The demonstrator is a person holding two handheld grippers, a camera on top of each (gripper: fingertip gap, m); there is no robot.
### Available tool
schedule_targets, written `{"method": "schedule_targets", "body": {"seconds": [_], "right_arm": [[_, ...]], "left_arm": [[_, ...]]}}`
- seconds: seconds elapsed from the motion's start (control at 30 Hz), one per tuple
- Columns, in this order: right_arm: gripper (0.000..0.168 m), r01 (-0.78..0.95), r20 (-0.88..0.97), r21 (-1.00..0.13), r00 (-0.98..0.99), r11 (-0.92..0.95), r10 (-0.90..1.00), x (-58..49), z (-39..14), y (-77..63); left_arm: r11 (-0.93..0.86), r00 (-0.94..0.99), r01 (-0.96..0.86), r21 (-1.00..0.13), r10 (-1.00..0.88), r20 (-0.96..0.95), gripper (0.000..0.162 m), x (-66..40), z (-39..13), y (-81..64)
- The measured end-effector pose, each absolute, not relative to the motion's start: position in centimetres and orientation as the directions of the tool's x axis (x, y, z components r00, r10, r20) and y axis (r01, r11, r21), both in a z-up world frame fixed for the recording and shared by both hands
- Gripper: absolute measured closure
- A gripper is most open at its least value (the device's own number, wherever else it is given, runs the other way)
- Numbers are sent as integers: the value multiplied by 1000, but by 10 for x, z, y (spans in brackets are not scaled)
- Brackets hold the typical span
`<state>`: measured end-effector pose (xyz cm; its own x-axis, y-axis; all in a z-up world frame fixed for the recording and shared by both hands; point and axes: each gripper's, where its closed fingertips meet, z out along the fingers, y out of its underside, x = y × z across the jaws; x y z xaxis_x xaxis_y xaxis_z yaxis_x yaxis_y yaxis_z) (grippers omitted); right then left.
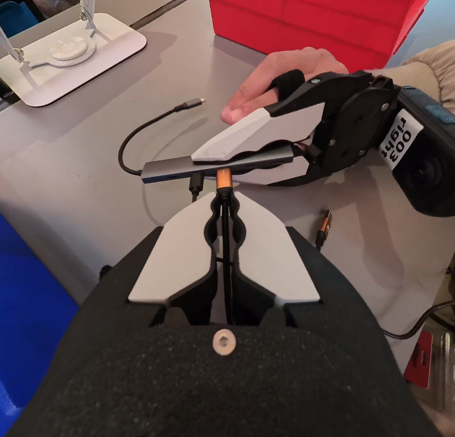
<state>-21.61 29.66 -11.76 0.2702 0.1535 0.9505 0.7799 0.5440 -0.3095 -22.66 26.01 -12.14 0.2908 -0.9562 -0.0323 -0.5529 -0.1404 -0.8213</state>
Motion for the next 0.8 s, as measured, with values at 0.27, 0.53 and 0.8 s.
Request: {"method": "schedule_targets", "body": {"seconds": [0.27, 0.53, 0.8], "right_arm": [[160, 783, 956, -292, 240, 550, 166, -217, -122, 298], [160, 865, 968, -251, 233, 434, 96, -184, -122, 318], [160, 807, 944, -329, 274, 490, 183, -200, -126, 314]], "left_arm": [[-164, 304, -546, -821, -953, -12, 155, -227, -125, 263], [-129, 344, -521, -844, -936, -69, 155, -245, -100, 268], [-102, 177, -568, -817, -984, -1, 155, -244, -116, 229]]}}
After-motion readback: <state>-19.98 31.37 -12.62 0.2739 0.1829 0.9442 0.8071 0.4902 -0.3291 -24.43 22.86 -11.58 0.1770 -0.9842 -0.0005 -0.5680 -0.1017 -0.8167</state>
